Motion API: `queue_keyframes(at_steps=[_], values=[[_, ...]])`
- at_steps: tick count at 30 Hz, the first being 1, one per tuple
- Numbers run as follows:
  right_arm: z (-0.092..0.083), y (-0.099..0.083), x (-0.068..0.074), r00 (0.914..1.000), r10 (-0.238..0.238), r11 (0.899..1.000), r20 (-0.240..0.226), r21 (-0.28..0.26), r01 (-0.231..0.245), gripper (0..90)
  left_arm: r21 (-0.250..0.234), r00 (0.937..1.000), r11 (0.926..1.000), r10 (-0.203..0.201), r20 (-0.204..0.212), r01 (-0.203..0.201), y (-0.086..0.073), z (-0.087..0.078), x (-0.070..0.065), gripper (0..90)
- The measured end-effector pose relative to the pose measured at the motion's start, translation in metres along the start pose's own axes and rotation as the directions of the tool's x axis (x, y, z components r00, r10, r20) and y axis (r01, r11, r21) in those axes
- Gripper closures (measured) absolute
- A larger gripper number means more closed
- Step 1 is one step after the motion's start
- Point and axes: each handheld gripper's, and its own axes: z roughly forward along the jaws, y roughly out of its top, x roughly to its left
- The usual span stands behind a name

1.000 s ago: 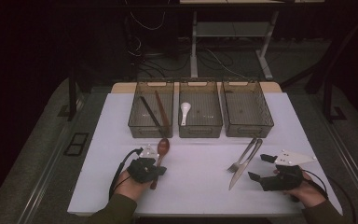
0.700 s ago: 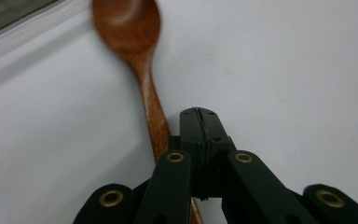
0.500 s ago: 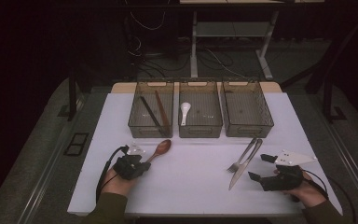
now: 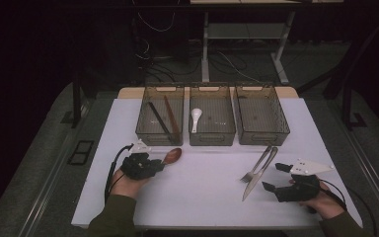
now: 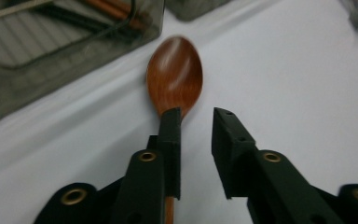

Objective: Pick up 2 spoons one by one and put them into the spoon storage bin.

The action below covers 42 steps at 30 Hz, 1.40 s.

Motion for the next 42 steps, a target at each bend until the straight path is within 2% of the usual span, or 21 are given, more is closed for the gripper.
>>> queue_keyframes(at_steps=[6,9,14,16,27,30,34,36,37,42], values=[[0.0,0.0,-0.001,1.0,0.004,1.0,0.002,-0.001,-0.004,16.5,-0.023,0.9996,0.9997,-0.002,0.027,0.003,0.018,0.015,0.009,56.7],[0.0,0.0,-0.002,1.0,0.0,1.0,0.003,-0.005,0.0,16.5,-0.019,0.9996,0.9998,0.006,0.029,-0.005,0.025,0.024,0.012,51.4],[0.0,-0.001,-0.002,1.0,-0.001,1.0,0.002,-0.004,0.001,16.5,-0.032,0.9999,0.9995,-0.006,0.011,0.006,0.028,0.036,0.013,48.6],[0.0,-0.001,-0.002,1.0,0.001,1.0,0.001,-0.002,-0.001,16.5,-0.023,1.0,0.9997,-0.009,-0.004,0.009,0.027,0.041,0.013,47.8],[0.001,-0.001,-0.001,1.0,-0.007,1.0,-0.005,0.004,0.007,16.5,0.014,0.9998,0.9998,-0.013,-0.014,0.014,0.023,0.05,0.017,46.5],[0.001,-0.001,-0.001,1.0,-0.006,1.0,-0.005,0.005,0.007,16.5,0.036,0.9998,0.9994,0.002,-0.018,-0.001,0.022,0.052,0.015,46.5],[0.001,-0.001,-0.001,1.0,-0.005,1.0,-0.005,0.004,0.005,16.5,0.043,0.9995,0.999,0.015,-0.026,-0.014,0.022,0.053,0.013,47.3],[0.001,-0.001,-0.001,1.0,-0.006,1.0,-0.005,0.005,0.006,16.5,0.048,0.9993,0.9986,0.023,-0.031,-0.021,0.022,0.053,0.012,48.7],[0.001,-0.001,-0.001,1.0,-0.006,1.0,-0.005,0.004,0.006,16.5,0.055,0.9988,0.9978,0.039,-0.03,-0.037,0.023,0.052,0.012,50.1],[0.001,-0.001,-0.001,1.0,-0.005,1.0,-0.004,0.004,0.005,16.5,0.06,0.9983,0.9965,0.058,-0.007,-0.057,0.023,0.052,0.007,60.9]])
